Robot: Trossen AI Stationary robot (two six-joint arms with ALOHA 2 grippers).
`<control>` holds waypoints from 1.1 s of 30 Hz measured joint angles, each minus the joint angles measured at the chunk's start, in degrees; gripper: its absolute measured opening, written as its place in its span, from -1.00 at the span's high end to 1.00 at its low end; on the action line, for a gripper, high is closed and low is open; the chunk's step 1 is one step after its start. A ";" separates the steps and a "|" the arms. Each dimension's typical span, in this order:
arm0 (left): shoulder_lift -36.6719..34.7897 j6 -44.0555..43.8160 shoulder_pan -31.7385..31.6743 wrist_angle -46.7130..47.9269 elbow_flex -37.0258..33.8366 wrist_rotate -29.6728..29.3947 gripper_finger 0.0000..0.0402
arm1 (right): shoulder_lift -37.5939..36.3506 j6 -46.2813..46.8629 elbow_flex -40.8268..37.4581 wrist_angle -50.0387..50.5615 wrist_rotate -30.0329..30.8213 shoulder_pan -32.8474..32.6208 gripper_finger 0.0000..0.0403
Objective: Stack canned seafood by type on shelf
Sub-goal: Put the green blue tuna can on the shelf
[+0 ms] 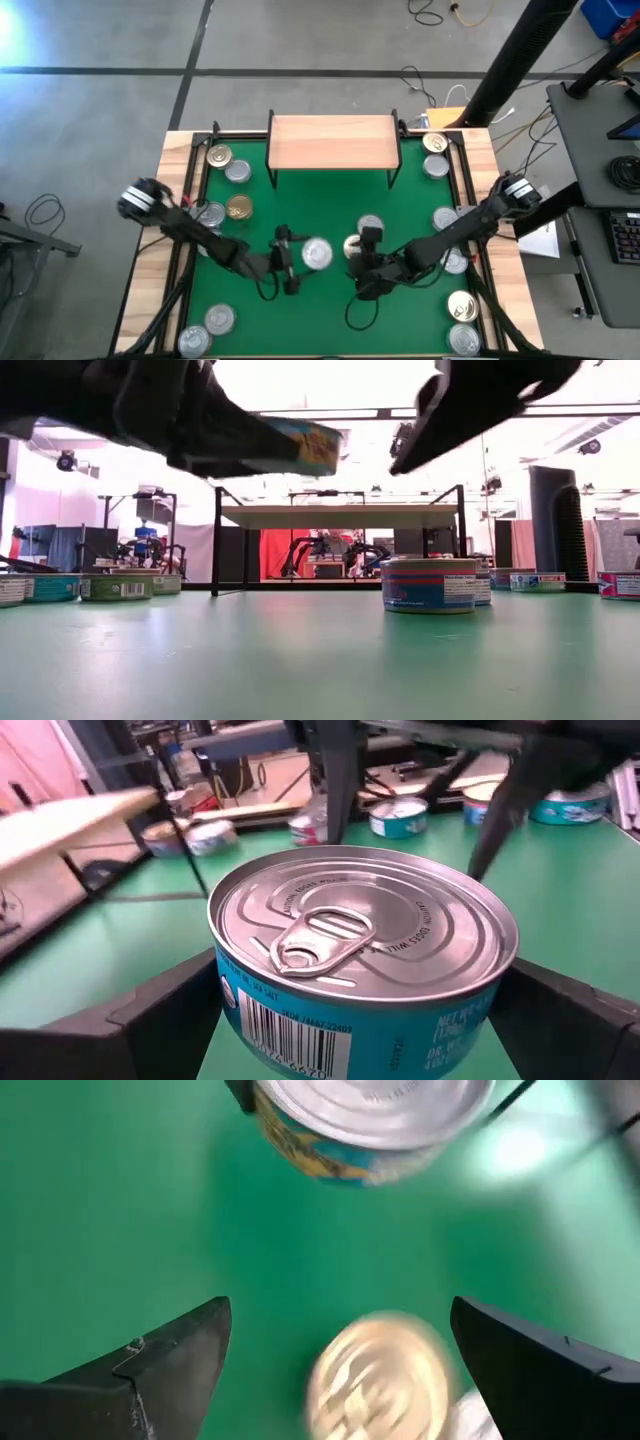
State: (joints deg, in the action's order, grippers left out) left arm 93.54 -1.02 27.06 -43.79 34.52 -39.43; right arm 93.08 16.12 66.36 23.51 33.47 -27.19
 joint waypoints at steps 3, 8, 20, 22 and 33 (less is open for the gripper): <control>-6.61 3.60 -2.91 3.77 -1.64 2.30 -0.93 | 0.50 -9.37 -0.81 -7.96 0.46 2.36 -0.83; -16.83 10.26 -8.79 15.55 -3.36 2.89 -0.92 | 2.84 -22.66 -0.75 -16.95 -8.43 8.92 -0.83; -30.69 13.79 -30.11 37.34 2.73 22.72 -0.92 | 0.47 -28.16 9.76 1.13 -20.02 19.93 -0.83; -30.22 13.94 -34.21 38.76 5.10 28.04 -0.92 | -0.03 -25.10 13.33 6.56 -20.06 20.01 -0.83; -18.88 20.45 -53.32 48.43 20.50 52.77 -0.93 | -0.51 -25.10 20.33 14.14 -20.00 20.52 -0.83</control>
State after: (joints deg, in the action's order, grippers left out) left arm 74.66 19.43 -26.27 4.64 55.02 13.34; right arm 92.56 -8.98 86.70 37.65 13.47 -6.67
